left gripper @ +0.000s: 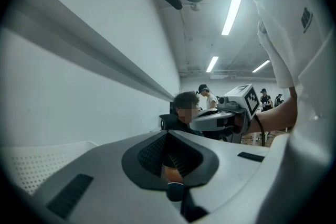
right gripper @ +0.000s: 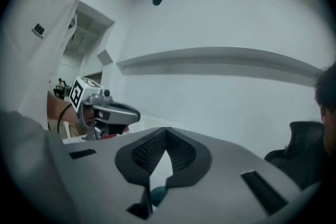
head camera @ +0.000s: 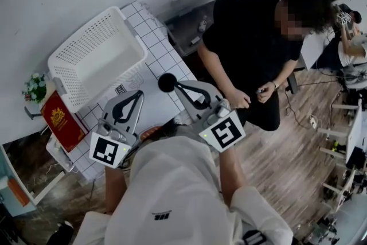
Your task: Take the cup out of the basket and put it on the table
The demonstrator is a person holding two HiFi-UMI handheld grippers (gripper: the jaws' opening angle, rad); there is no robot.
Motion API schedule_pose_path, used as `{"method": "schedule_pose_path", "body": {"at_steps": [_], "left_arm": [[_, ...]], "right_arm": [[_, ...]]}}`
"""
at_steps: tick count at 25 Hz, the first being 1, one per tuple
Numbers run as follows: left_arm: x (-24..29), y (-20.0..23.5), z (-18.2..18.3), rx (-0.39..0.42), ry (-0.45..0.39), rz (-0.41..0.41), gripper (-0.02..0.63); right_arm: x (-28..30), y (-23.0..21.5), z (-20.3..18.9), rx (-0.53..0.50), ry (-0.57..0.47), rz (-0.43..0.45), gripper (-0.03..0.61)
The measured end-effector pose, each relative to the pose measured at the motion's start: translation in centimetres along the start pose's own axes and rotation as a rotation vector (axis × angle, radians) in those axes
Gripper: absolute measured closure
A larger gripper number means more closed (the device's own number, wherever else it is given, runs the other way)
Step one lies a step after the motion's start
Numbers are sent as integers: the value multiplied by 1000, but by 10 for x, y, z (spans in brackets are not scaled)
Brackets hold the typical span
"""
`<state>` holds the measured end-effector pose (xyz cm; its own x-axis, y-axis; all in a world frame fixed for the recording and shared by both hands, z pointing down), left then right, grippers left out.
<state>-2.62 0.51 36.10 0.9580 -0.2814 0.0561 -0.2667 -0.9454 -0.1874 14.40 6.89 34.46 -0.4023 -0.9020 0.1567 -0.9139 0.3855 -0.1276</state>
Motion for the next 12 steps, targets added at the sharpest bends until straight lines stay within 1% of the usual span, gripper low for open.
{"method": "schedule_pose_path", "body": {"at_steps": [1, 3, 8, 12], "left_arm": [[-1, -3, 3, -3, -5, 9, 603], [-3, -9, 7, -9, -11, 33, 603], [-7, -27, 17, -5, -5, 74, 603], [-7, -36, 24, 8, 1, 89, 603]], "right_arm": [[-3, 1, 3, 55, -60, 16, 566], [-10, 2, 5, 99, -104, 54, 566], [-31, 7, 8, 128, -135, 113, 566], [-42, 9, 8, 124, -135, 142, 566]]}}
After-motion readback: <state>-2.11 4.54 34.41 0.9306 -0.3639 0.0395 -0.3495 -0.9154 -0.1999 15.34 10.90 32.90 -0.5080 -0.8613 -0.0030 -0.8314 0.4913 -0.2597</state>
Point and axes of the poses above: the fingertips, and each gripper's own axes: x forward along the fingers, y to its left, z out of its top, the point moved 7 cm from there along -x, backward along the fingers, and after that the axes turned 14 degrees about x, right-handed, at the moved point
